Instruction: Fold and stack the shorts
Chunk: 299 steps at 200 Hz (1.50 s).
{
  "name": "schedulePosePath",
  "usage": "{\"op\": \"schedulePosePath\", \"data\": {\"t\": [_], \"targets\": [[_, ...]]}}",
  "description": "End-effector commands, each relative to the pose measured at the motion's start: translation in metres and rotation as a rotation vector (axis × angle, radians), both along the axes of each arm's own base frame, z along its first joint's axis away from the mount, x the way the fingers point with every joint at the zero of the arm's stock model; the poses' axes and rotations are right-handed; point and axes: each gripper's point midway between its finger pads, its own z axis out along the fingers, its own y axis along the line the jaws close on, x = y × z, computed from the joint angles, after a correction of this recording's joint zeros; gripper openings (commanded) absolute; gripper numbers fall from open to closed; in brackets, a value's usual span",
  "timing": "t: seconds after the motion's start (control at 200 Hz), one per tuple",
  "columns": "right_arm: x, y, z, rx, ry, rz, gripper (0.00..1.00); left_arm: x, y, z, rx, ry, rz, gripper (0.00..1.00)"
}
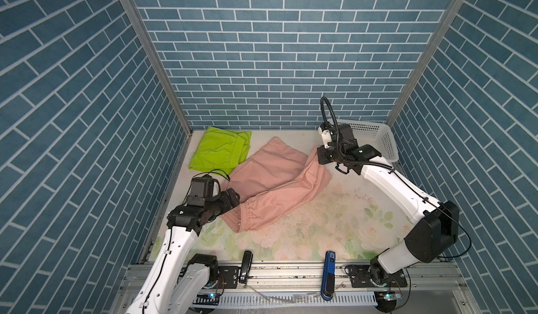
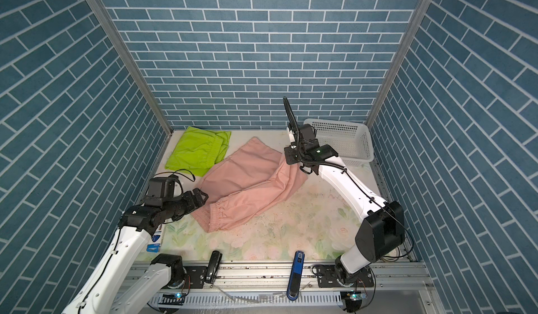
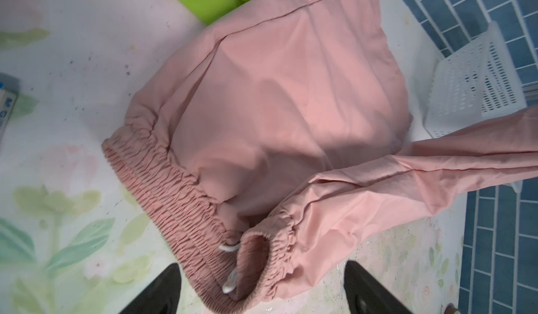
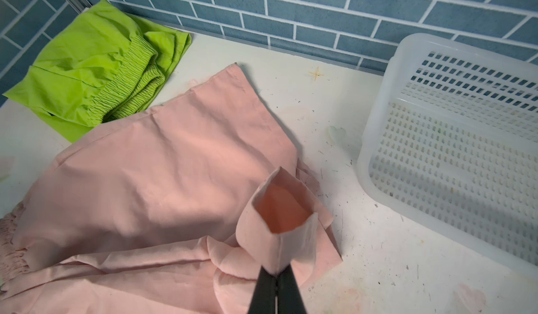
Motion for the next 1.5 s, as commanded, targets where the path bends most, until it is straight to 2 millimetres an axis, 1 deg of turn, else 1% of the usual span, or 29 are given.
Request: {"op": "schedulePosePath", "data": {"t": [0.0, 0.085, 0.175, 0.29, 0.405, 0.5, 0.605, 0.705, 0.755, 0.8, 0.85, 0.93, 0.97, 1.055, 1.08, 1.145, 1.165, 1.185, 1.23, 1.275, 1.315, 1.415, 1.49], "targets": [[-0.001, 0.002, 0.024, 0.068, -0.053, -0.004, 0.0, 0.015, -0.02, -0.003, -0.002, -0.092, -0.1, 0.91], [0.0, 0.004, 0.023, 0.074, -0.051, 0.0, 0.0, 0.02, -0.029, -0.016, 0.071, -0.102, -0.154, 0.91], [0.0, 0.006, 0.02, 0.079, -0.041, 0.003, 0.0, 0.023, -0.033, -0.034, 0.15, -0.058, -0.194, 0.91], [-0.002, 0.005, 0.019, 0.078, -0.035, 0.004, 0.0, 0.024, -0.025, -0.051, 0.212, 0.008, -0.182, 0.91], [-0.003, 0.002, 0.019, 0.074, -0.04, -0.005, 0.0, 0.027, -0.028, -0.057, 0.2, -0.017, -0.189, 0.92], [-0.003, 0.003, 0.018, 0.075, -0.036, -0.004, 0.0, 0.03, -0.033, -0.066, 0.179, -0.025, -0.203, 0.91], [-0.003, 0.003, 0.016, 0.076, -0.028, -0.006, 0.0, 0.031, -0.043, -0.074, 0.138, -0.023, -0.239, 0.87], [-0.003, 0.003, 0.016, 0.076, -0.028, -0.008, 0.0, 0.027, -0.04, -0.082, 0.154, 0.015, -0.23, 0.77], [-0.003, 0.003, 0.016, 0.075, -0.027, -0.01, 0.0, 0.026, -0.038, -0.084, 0.163, 0.025, -0.234, 0.69], [-0.003, 0.001, 0.015, 0.071, -0.031, -0.017, 0.0, 0.025, -0.038, -0.084, 0.163, 0.03, -0.229, 0.54], [-0.003, 0.0, 0.015, 0.066, -0.032, -0.021, 0.0, 0.026, -0.039, -0.083, 0.157, 0.024, -0.227, 0.34], [-0.003, -0.004, 0.015, 0.052, -0.043, -0.031, 0.0, 0.029, -0.041, -0.077, 0.143, 0.009, -0.225, 0.1], [-0.003, -0.007, 0.016, 0.045, -0.051, -0.039, 0.0, 0.029, -0.041, -0.073, 0.142, 0.001, -0.224, 0.0], [-0.005, -0.014, 0.02, 0.029, -0.073, -0.056, 0.0, 0.026, -0.036, -0.061, 0.158, 0.0, -0.212, 0.0], [-0.005, -0.016, 0.022, 0.025, -0.08, -0.061, 0.0, 0.025, -0.034, -0.054, 0.167, -0.007, -0.205, 0.0], [-0.009, -0.022, 0.026, 0.015, -0.094, -0.068, 0.0, 0.019, -0.024, -0.037, 0.202, -0.005, -0.182, 0.0], [-0.011, -0.024, 0.029, 0.016, -0.103, -0.071, 0.0, 0.014, -0.02, -0.037, 0.215, 0.009, -0.173, 0.0], [-0.013, -0.026, 0.03, 0.012, -0.107, -0.072, 0.0, 0.014, -0.017, -0.027, 0.225, 0.0, -0.158, 0.0], [-0.017, -0.032, 0.034, 0.005, -0.122, -0.08, 0.0, 0.006, -0.008, -0.015, 0.246, 0.008, -0.129, 0.0], [-0.024, -0.039, 0.037, -0.005, -0.136, -0.096, 0.0, -0.002, -0.001, -0.006, 0.258, 0.018, -0.104, 0.0], [-0.03, -0.047, 0.04, -0.009, -0.152, -0.108, 0.0, -0.007, 0.001, 0.004, 0.25, 0.008, -0.092, 0.0], [-0.049, -0.061, 0.049, -0.002, -0.197, -0.117, 0.0, -0.022, 0.004, 0.02, 0.207, -0.002, -0.052, 0.0], [-0.065, -0.072, 0.061, 0.014, -0.236, -0.119, 0.0, -0.032, 0.007, 0.03, 0.175, -0.016, -0.027, 0.0]]}}
